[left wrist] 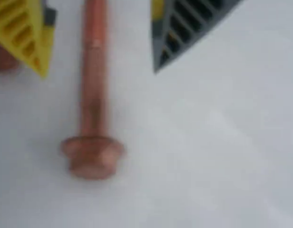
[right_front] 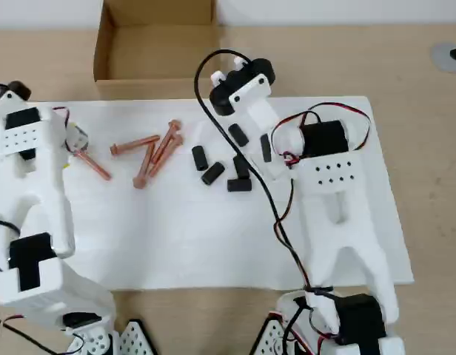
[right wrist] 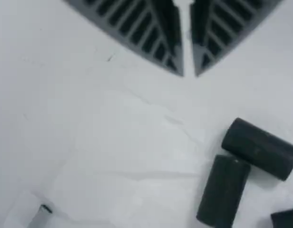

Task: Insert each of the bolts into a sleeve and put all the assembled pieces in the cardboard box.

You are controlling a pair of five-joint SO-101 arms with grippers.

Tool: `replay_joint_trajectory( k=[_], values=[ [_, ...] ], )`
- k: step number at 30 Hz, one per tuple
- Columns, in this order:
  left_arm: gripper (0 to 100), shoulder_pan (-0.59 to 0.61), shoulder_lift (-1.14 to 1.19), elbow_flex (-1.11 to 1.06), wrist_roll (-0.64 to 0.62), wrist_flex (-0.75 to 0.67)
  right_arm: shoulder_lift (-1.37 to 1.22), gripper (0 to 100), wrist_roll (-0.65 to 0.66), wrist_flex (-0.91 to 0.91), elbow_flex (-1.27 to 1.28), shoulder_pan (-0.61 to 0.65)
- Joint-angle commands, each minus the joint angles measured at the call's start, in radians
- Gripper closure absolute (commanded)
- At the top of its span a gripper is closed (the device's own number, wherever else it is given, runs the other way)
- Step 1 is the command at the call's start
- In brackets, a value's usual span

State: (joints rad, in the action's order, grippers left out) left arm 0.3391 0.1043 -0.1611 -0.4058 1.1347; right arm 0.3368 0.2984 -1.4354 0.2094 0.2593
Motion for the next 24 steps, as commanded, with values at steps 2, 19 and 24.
replay_joint_trajectory(
  k=[2, 19, 24],
  values=[
    [84, -0.028, -0.005, 0.0, -0.041, -0.052, 0.007, 98.9, 0.006, -0.006, -0.007, 0.016],
    [84, -0.021, -0.004, -0.144, -0.049, -0.206, 0.007, 98.9, 0.006, -0.006, -0.004, 0.015],
    [84, -0.025, 0.007, -0.186, -0.049, -0.238, 0.007, 98.9, 0.006, -0.006, -0.004, 0.012]
  ],
)
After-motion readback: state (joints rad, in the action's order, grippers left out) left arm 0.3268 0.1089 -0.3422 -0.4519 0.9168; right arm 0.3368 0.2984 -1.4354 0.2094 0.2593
